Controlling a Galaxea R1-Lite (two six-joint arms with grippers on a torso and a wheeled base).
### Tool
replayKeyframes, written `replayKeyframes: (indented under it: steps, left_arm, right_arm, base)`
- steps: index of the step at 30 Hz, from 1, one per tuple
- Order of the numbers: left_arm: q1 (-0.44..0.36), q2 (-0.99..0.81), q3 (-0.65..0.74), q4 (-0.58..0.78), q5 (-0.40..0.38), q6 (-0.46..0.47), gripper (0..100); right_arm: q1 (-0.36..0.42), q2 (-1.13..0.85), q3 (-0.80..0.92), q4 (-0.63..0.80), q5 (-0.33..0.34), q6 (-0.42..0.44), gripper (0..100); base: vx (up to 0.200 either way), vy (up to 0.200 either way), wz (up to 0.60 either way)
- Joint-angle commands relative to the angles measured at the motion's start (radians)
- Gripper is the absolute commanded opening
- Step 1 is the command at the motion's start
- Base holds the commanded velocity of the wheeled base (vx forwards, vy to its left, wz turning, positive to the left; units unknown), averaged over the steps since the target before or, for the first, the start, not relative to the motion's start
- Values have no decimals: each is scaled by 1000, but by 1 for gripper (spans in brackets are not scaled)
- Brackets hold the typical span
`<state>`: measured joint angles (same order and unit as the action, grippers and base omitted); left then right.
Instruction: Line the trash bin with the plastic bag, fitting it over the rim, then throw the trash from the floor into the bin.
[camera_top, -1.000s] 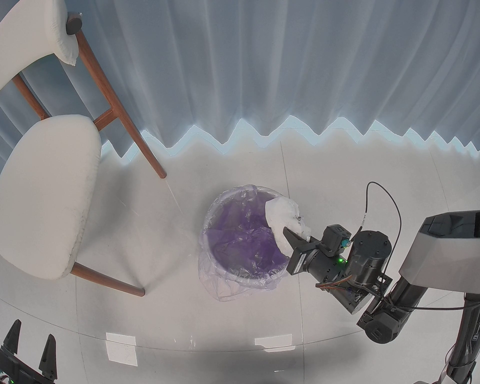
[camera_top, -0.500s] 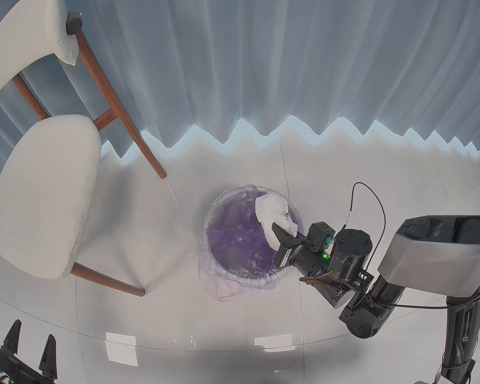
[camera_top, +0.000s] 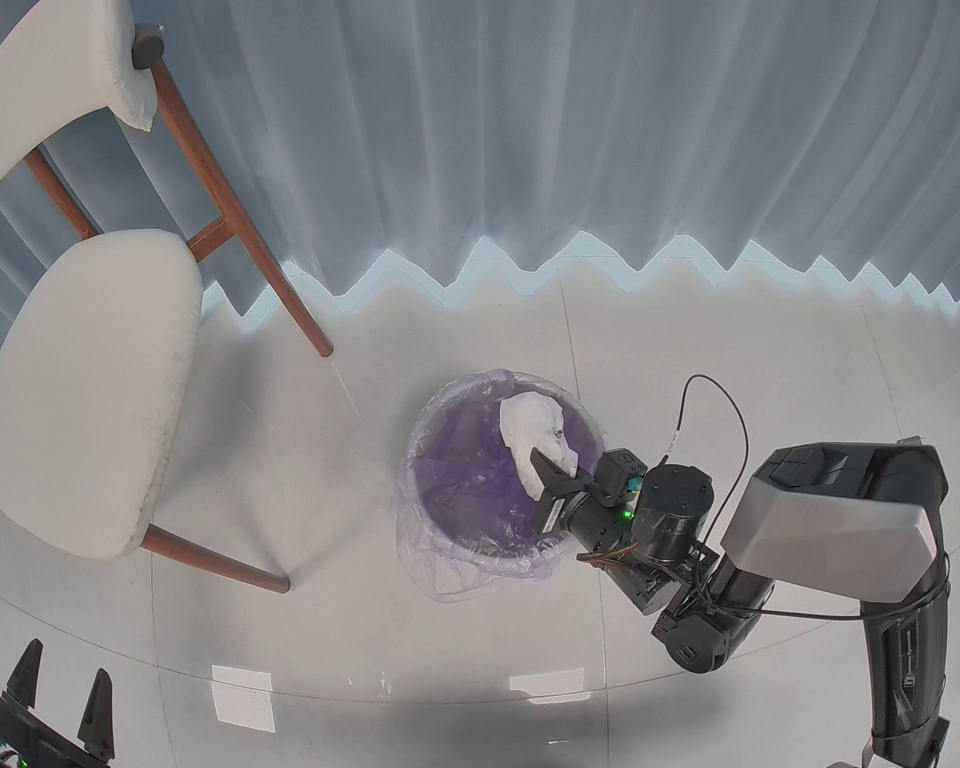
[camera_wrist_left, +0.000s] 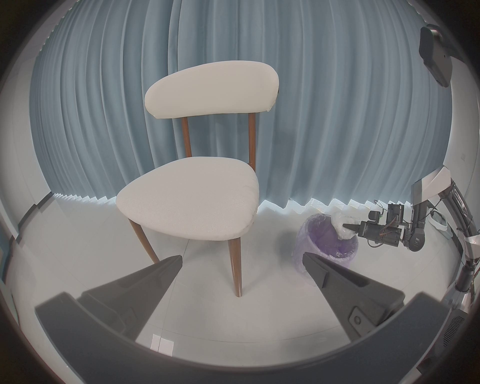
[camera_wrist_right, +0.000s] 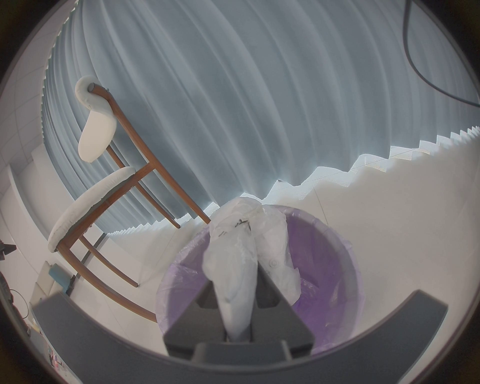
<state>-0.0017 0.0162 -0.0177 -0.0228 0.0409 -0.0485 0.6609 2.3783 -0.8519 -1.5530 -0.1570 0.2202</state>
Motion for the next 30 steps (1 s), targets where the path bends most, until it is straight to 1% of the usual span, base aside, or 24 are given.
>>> replayKeyframes:
  steps: [1,17,18,30]
  left_arm:
    - [0,-16,18,0,1,-1,100]
    - [0,-16,18,0,1,-1,100]
    - [0,-16,18,0,1,-1,100]
    - [0,-16,18,0,1,-1,100]
  right_arm:
    - [0,29,-13,-16,1,1,0]
    - [5,42,-19,-16,-12,14,0]
    - [5,41,-21,-18,-12,18,100]
    - [11,35,-13,-18,-13,21,100]
  base:
    - [0,0,0]
    - [0,0,0]
    - [0,0,0]
    - [0,0,0]
